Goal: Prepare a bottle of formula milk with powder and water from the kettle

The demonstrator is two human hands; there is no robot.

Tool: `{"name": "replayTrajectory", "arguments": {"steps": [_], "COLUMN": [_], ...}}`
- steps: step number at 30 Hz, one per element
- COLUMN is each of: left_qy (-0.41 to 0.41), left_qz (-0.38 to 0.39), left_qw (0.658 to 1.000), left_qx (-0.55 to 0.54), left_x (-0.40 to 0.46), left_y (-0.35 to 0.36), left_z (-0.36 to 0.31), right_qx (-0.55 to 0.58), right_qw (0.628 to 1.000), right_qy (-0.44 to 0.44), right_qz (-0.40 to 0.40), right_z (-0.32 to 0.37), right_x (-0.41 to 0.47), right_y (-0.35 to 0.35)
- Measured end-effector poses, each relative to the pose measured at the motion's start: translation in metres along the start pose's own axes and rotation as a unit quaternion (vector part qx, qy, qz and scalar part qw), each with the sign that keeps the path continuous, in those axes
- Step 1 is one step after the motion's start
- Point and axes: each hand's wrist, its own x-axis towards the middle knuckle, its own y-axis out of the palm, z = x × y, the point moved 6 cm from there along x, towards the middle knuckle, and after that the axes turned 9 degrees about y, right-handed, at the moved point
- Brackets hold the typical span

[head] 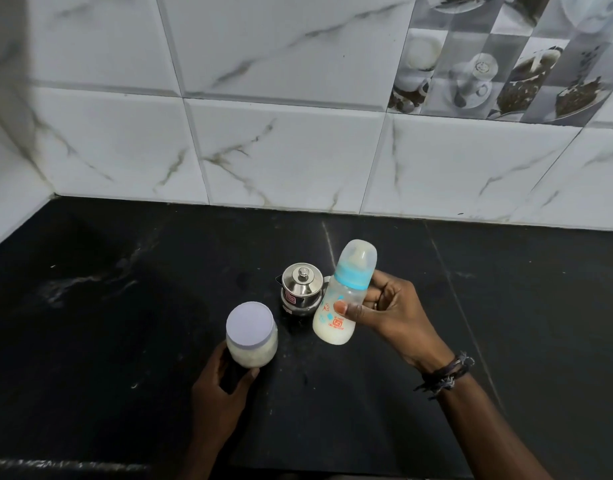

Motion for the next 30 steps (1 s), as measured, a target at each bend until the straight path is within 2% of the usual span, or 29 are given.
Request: {"name": "replayTrajectory", "arguments": {"steps": [17, 30], "left_qy": [0.003, 0.005], "left_qz": [-0.006, 0.003], "left_qw": [1.0, 0.999], "left_qx": [0.019, 0.042], "left_x": [0.0, 0.002], "left_y": [-0.002, -0.004], "left_z": [0.004, 0.007], "right_qx": [-0.128, -0.18], "right_qw": [0.988, 0.978], "right_qy": [0.071, 0.083], "right_qz": [-0.05, -0.059], "right_z": [-0.102, -0.129], "right_x": [0.023, 0.025], "right_y": [0.012, 0.022]}}
